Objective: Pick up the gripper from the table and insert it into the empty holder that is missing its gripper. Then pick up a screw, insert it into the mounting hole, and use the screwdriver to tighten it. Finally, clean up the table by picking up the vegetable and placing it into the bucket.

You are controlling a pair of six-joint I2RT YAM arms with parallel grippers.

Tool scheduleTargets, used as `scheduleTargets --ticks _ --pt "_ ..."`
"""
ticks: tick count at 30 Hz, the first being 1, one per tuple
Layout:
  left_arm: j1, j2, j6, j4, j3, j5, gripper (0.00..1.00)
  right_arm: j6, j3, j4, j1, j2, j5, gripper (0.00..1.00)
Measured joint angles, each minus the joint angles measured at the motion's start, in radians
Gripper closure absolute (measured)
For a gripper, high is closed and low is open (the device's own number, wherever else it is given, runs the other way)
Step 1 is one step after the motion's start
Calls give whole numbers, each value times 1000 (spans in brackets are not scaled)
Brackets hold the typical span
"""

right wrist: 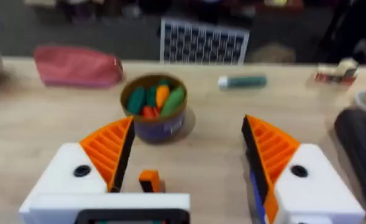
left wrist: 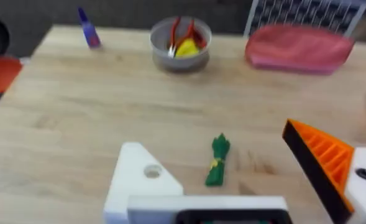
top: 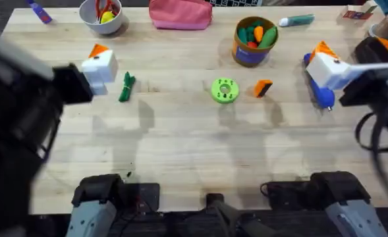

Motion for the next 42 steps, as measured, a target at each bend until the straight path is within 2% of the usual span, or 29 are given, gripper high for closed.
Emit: scheduleTargets --ticks 5,9,13,17,21,27,31,37,42 --pt "3 293 21 -198 225 0 15 0 228 -265 0 257 0 7" --pt "3 491 28 -318 355 0 15 0 368 -447 0 431 0 8" --pt "3 638 31 -378 421 1 15 0 457 -574 0 572 0 7" --pt "3 737 32 -389 428 0 16 0 473 -610 0 665 0 8" --pt "3 792 32 -388 428 0 15 0 473 -615 0 713 0 8" --pt "4 799 38 -378 428 0 15 0 475 -614 0 715 0 8" --pt "28 801 123 -378 429 27 16 0 475 -615 0 715 0 8" --pt "117 909 270 -390 432 130 16 0 475 -614 0 715 0 8" --pt "104 1078 337 -383 465 171 15 0 475 -615 0 715 0 8"
